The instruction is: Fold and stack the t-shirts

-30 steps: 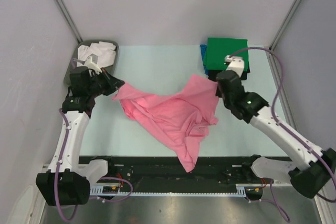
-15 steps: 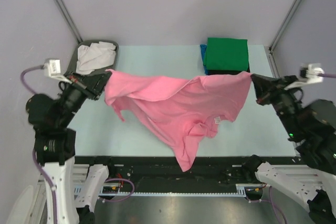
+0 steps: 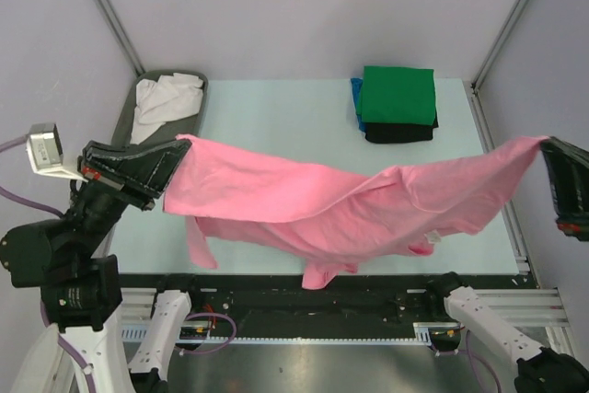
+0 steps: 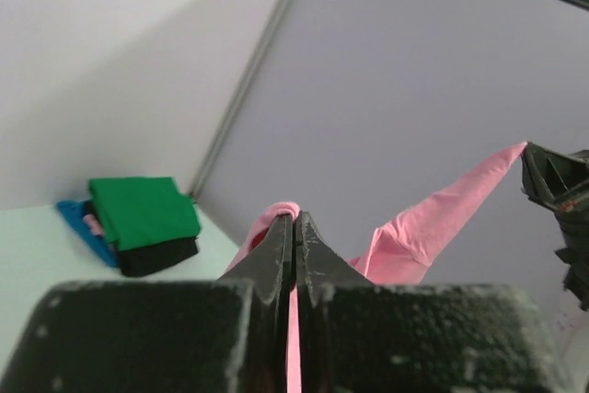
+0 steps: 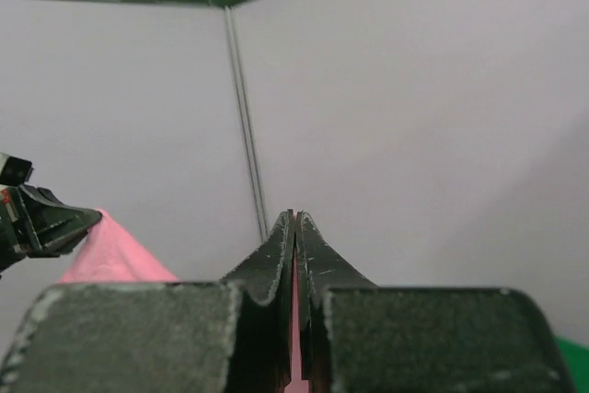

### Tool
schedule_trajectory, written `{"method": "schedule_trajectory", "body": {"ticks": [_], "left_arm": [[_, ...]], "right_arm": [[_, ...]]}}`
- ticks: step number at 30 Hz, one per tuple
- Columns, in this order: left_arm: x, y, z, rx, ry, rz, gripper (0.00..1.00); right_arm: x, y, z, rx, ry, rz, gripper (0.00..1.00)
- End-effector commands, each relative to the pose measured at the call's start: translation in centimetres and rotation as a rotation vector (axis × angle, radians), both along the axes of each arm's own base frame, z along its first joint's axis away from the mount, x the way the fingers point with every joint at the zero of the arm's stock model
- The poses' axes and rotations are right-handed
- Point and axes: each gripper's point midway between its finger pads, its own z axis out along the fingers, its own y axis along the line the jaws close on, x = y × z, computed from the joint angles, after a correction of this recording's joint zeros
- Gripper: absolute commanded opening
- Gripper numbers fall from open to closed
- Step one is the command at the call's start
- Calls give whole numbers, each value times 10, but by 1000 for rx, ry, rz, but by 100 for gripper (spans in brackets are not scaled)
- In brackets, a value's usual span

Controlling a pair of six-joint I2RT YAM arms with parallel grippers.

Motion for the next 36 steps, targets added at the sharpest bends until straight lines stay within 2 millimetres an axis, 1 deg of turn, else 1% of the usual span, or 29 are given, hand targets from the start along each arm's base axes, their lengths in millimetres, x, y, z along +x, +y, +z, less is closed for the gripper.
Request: {"method": "schedule_trajectory", "body": {"ticks": [1, 2, 3, 4, 5, 7, 10, 11, 13, 14, 16, 17, 18, 19, 20, 21, 22, 23, 24, 25, 27, 28, 29, 30, 31, 33, 34, 35, 36], "left_arm": [[-60, -19, 58, -33, -226, -184, 0], [-73, -20, 69, -32, -258, -197, 0], [-76, -22, 73, -29, -267, -215, 0], [-86, -23, 81, -32, -305, -228, 0], [-95, -22, 88, -33, -329, -221, 0], [-93, -20, 89, -41, -310, -193, 1], [-67, -15, 70, -71, -218, -157, 1], [-37, -12, 47, -88, -129, -143, 1], [0, -5, 16, -125, -27, -100, 0], [35, -1, -23, -142, 86, -79, 0], [70, 4, -64, -163, 180, -50, 0], [98, 7, -108, -178, 289, -33, 0], [111, 9, -125, -187, 317, -18, 0], [124, 13, -145, -190, 354, 9, 0], [152, 21, -188, -209, 462, 68, 0], [164, 24, -205, -209, 492, 95, 0], [175, 27, -224, -215, 535, 114, 0], [188, 33, -257, -229, 615, 155, 0], [203, 36, -282, -242, 677, 174, 0], [211, 38, -302, -259, 732, 190, 0], [224, 46, -353, -316, 857, 241, 0], [227, 50, -368, -346, 902, 269, 0], [227, 55, -388, -375, 950, 294, 0], [234, 59, -389, -413, 942, 303, 0], [238, 61, -409, -427, 1004, 324, 0], [249, 69, -417, -454, 1031, 358, 0], [253, 72, -431, -462, 1079, 378, 0], [260, 79, -431, -479, 1085, 400, 0], [264, 83, -432, -492, 1091, 415, 0]], "right_arm": [[-41, 25, 36, -35, -135, 162, 0], [-45, 26, 40, -28, -153, 168, 0], [-49, 25, 47, -16, -183, 160, 0], [-51, 25, 51, -7, -194, 141, 0], [-49, 31, 53, -21, -201, 152, 0], [-43, 35, 57, -13, -191, 152, 0], [-11, 42, 51, -14, -124, 151, 0], [15, 44, 41, -14, -71, 123, 0], [42, 44, 29, -11, -26, 88, 0], [76, 46, 6, -17, 51, 51, 0], [120, 48, -21, -23, 139, 7, 0], [142, 45, -34, -12, 178, -37, 0], [180, 49, -71, -33, 278, -65, 0], [201, 49, -90, -40, 325, -94, 0], [223, 45, -105, -34, 365, -147, 0], [245, 44, -134, -52, 433, -180, 0], [277, 47, -164, -72, 516, -205, 0], [293, 46, -179, -72, 552, -236, 0], [310, 48, -196, -79, 595, -249, 0], [335, 54, -228, -91, 674, -251, 0], [359, 58, -253, -94, 723, -263, 0], [369, 59, -263, -86, 743, -271, 0], [389, 63, -284, -89, 776, -274, 0], [397, 65, -292, -88, 785, -276, 0], [406, 67, -300, -88, 793, -272, 0], [427, 73, -322, -100, 829, -268, 0], [432, 74, -327, -104, 841, -274, 0], [443, 76, -336, -120, 865, -278, 0], [447, 77, -336, -122, 867, -282, 0]]}}
